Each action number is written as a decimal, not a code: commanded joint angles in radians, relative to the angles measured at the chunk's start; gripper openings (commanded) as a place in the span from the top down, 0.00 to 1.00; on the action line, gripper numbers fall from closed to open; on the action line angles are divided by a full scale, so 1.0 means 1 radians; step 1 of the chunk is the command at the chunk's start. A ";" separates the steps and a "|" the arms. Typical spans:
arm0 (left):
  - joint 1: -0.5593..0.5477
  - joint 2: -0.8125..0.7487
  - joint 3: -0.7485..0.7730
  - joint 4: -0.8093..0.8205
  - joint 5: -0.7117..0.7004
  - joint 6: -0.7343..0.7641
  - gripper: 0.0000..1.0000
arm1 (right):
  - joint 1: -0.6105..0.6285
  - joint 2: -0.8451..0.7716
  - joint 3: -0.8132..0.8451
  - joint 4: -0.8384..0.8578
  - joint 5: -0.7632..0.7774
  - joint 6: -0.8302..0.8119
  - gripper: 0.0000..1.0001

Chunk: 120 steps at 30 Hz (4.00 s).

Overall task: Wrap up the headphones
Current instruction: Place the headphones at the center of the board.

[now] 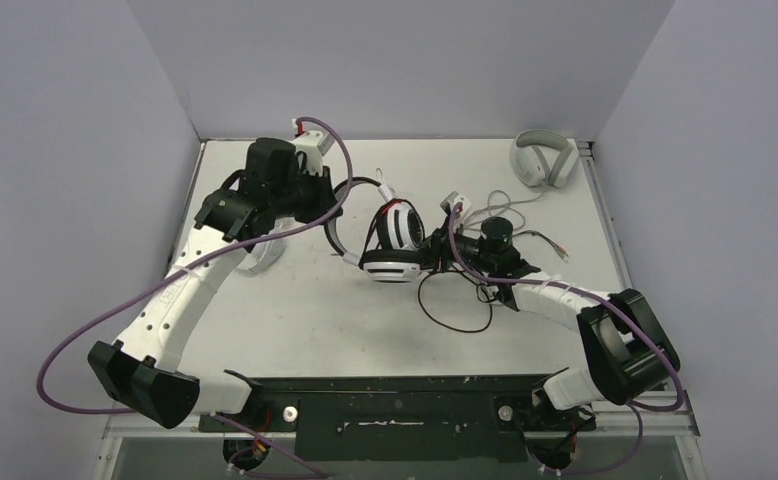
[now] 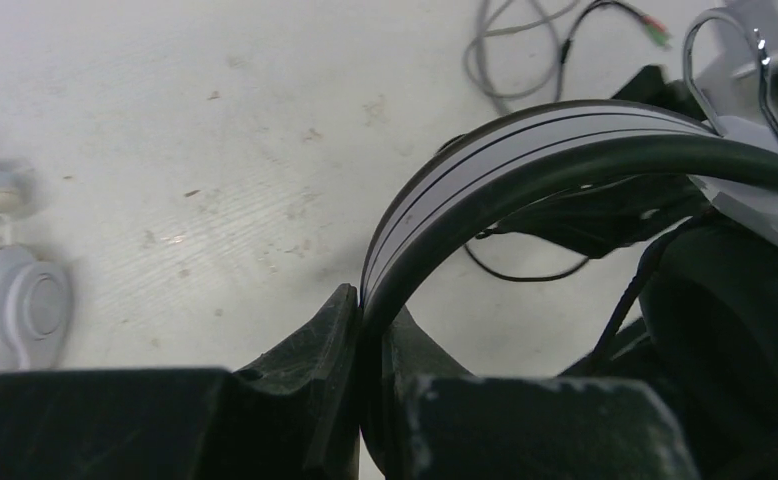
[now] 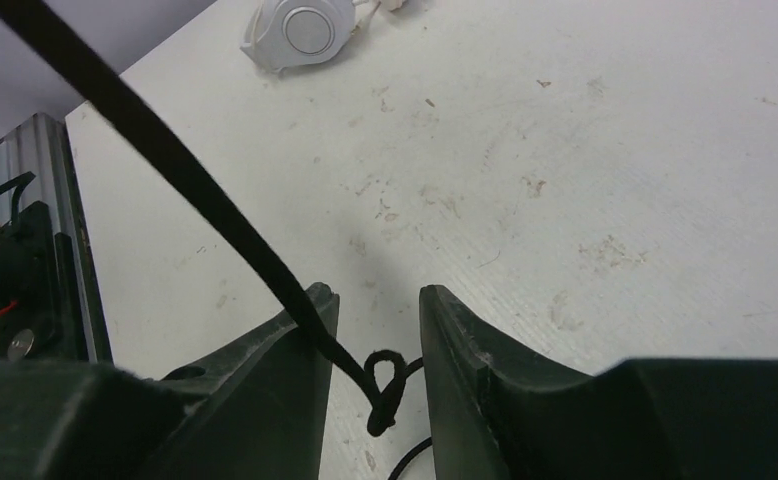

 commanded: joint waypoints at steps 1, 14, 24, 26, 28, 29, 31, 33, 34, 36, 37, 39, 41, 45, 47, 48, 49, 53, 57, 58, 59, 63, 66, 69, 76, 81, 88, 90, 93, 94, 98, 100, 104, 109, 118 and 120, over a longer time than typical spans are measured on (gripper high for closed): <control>0.007 -0.046 0.150 0.067 0.268 -0.229 1.00 | 0.009 0.021 -0.076 0.411 -0.082 0.119 0.61; 0.053 -0.031 0.219 0.111 0.296 -0.537 1.00 | 0.075 0.165 -0.133 0.881 -0.128 0.192 0.38; 0.301 -0.085 -0.105 0.408 0.252 -0.791 1.00 | 0.296 0.063 -0.288 0.848 -0.047 0.184 0.70; 0.300 -0.072 -0.120 0.367 0.183 -0.792 1.00 | 0.337 0.029 -0.301 0.799 -0.015 0.181 0.82; 0.301 -0.060 -0.139 0.317 0.096 -0.807 1.00 | 0.365 -0.011 -0.305 0.712 0.021 0.173 0.84; 0.299 -0.055 -0.154 0.297 0.056 -0.816 1.00 | 0.374 -0.031 -0.300 0.645 0.039 0.167 0.83; 0.298 -0.053 -0.200 0.260 -0.016 -0.842 1.00 | 0.378 -0.073 -0.284 0.476 0.098 0.160 0.78; 0.286 -0.056 -0.273 0.268 -0.069 -0.862 1.00 | 0.378 -0.103 -0.276 0.346 0.118 0.151 0.76; 0.272 -0.056 -0.315 0.278 -0.097 -0.872 1.00 | 0.379 -0.116 -0.283 0.317 0.117 0.149 0.76; 0.226 -0.052 -0.394 0.311 -0.164 -0.888 1.00 | 0.378 -0.139 -0.313 0.305 0.131 0.169 0.76; 0.197 -0.045 -0.426 0.325 -0.208 -0.902 1.00 | 0.379 -0.144 -0.326 0.313 0.127 0.175 0.76; 0.131 -0.017 -0.477 0.339 -0.297 -0.925 1.00 | 0.379 -0.147 -0.341 0.298 0.134 0.190 0.78; 0.078 0.022 -0.504 0.346 -0.374 -0.937 1.00 | 0.379 -0.146 -0.345 0.275 0.134 0.193 0.81; 0.050 0.098 -0.542 0.367 -0.431 -0.978 1.00 | 0.380 -0.155 -0.314 0.146 0.161 0.179 0.83; 0.050 0.122 -0.567 0.396 -0.443 -0.992 1.00 | 0.380 -0.167 -0.294 0.058 0.185 0.160 0.83; 0.050 0.130 -0.575 0.410 -0.455 -1.002 1.00 | 0.378 -0.173 -0.288 0.022 0.196 0.150 0.83; 0.050 0.136 -0.586 0.420 -0.470 -1.010 1.00 | 0.379 -0.177 -0.280 -0.019 0.211 0.138 0.82; 0.050 0.185 -0.602 0.426 -0.482 -1.069 1.00 | 0.378 -0.172 -0.236 -0.180 0.224 0.090 0.81; 0.051 0.230 -0.596 0.450 -0.448 -1.114 1.00 | 0.381 -0.144 -0.203 -0.230 0.168 0.083 0.79; 0.054 0.236 -0.601 0.472 -0.428 -1.130 1.00 | 0.380 -0.126 -0.193 -0.235 0.152 0.087 0.80; 0.057 0.238 -0.604 0.484 -0.418 -1.150 1.00 | 0.382 -0.117 -0.185 -0.239 0.136 0.089 0.80; 0.059 0.244 -0.593 0.520 -0.411 -1.186 0.90 | 0.392 -0.092 -0.156 -0.258 0.104 0.096 0.85; 0.059 0.247 -0.558 0.500 -0.443 -1.108 0.70 | 0.392 -0.119 -0.145 -0.285 0.117 0.083 0.89; 0.059 0.220 -0.534 0.438 -0.489 -1.052 0.42 | 0.385 -0.155 -0.123 -0.346 0.186 0.053 0.80; 0.058 0.046 -0.552 0.360 -0.575 -0.885 0.32 | 0.200 -0.235 -0.042 -0.452 0.330 0.066 0.64; 0.038 -0.037 -0.524 0.457 -0.423 -0.403 0.32 | 0.146 -0.217 0.042 -0.501 0.554 0.120 0.41; 0.008 0.043 -0.437 0.622 -0.081 -0.061 0.43 | 0.120 -0.074 0.088 -0.370 0.653 0.216 0.44; -0.029 0.073 -0.419 0.664 -0.052 -0.012 0.48 | 0.102 -0.016 0.112 -0.333 0.618 0.192 0.49; -0.095 0.102 -0.392 0.695 -0.063 0.023 0.50 | 0.009 0.082 0.182 -0.329 0.459 0.230 0.58; -0.121 0.113 -0.380 0.690 -0.066 0.029 0.52 | -0.024 0.116 0.195 -0.329 0.408 0.253 0.61; -0.246 0.123 -0.402 0.715 -0.125 0.006 0.55 | -0.074 0.214 0.294 -0.351 0.339 0.277 0.67; -0.299 0.122 -0.445 0.742 -0.181 -0.035 0.58 | -0.075 0.259 0.350 -0.380 0.322 0.252 0.67; -0.357 0.138 -0.554 0.849 -0.242 -0.103 0.63 | -0.082 0.368 0.461 -0.447 0.282 0.204 0.72; -0.372 0.201 -0.616 0.961 -0.262 -0.180 0.61 | -0.086 0.480 0.550 -0.489 0.223 0.197 0.76; -0.372 0.376 -0.596 1.015 -0.279 -0.269 0.55 | -0.079 0.516 0.535 -0.492 0.189 0.213 0.70; -0.373 0.407 -0.587 1.030 -0.285 -0.273 0.55 | -0.078 0.521 0.526 -0.482 0.171 0.223 0.72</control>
